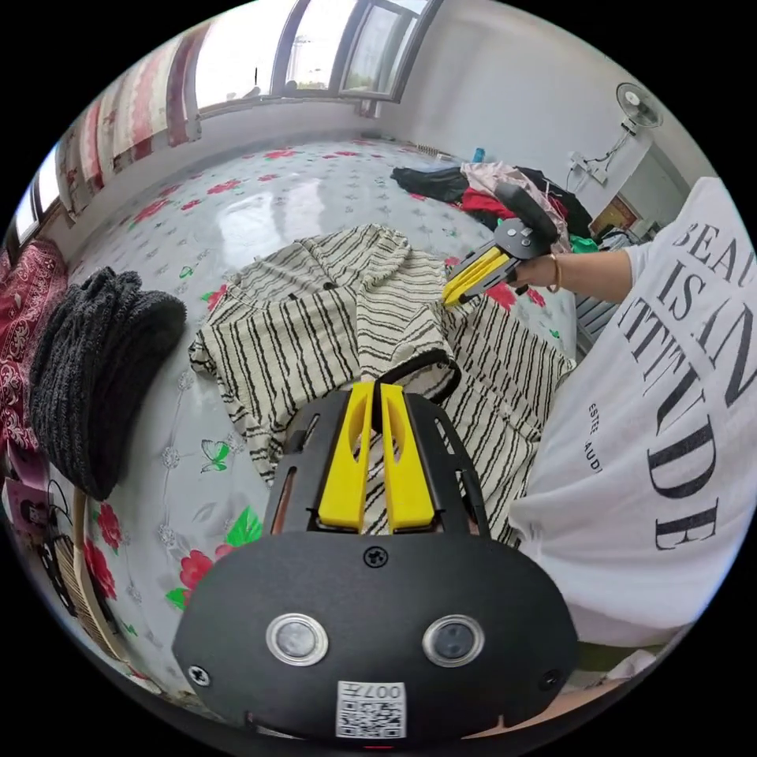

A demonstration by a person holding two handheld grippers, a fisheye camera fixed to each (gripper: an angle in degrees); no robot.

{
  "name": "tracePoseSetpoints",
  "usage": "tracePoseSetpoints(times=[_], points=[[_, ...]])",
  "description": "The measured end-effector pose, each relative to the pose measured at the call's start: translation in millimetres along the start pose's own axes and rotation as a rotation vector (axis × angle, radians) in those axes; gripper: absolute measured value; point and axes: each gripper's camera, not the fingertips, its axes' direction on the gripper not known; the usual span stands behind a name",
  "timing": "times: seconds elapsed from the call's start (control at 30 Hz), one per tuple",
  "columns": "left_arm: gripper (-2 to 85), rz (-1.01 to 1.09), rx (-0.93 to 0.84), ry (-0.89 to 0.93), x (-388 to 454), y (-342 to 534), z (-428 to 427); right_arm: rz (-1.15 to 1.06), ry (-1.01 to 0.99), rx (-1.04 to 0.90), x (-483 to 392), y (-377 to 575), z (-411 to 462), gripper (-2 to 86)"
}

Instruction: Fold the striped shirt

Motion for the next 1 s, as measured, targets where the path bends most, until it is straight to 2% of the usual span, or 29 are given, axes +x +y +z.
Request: tracePoseSetpoints(times=[0.07,0.17,0.33,0.47,0.53,0.7,0.8,0.83,1.0], points=[[0.3,0.057,-0.139,-0.061,9.6,8.6,31.5,-0.024,-0.061,-0.113,-4.9,-5.5,20.6,2.0],[2.4,0.034,-0.193,-0.049,7.0,16.1,43.3,0.018,-0.057,-0.023,2.8,-6.9,-7.1,2.8],[4.7,-0.086,-0.110,-0.056,-11.0,22.4,5.5,0.194,0.215,0.153,47.3,1.8,-65.4,3.0],[4.3,-0.110,-0.007,-0.083,-10.4,6.0,-23.3,0.254,0.407,0.105,88.0,-11.3,-67.9,2.7],[4.3,-0.097,0.024,-0.044,-5.5,-4.3,-21.9,0.292,0.434,0.099,105.4,-19.2,-65.3,2.5],[5.1,-0.059,-0.097,0.066,12.1,-21.8,38.5,0.367,0.301,0.079,147.1,-41.2,-51.5,1.5],[3.7,-0.106,-0.292,-0.028,14.8,-21.2,76.5,0.409,0.258,0.082,161.3,-51.1,-52.1,0.6],[2.2,-0.099,-0.244,-0.053,17.5,-21.7,72.0,0.416,0.254,0.094,164.1,-55.2,-57.6,0.3],[-0.7,-0.110,-0.254,-0.084,19.8,-22.2,78.0,0.434,0.202,0.132,183.5,-74.9,-75.2,0.1]])
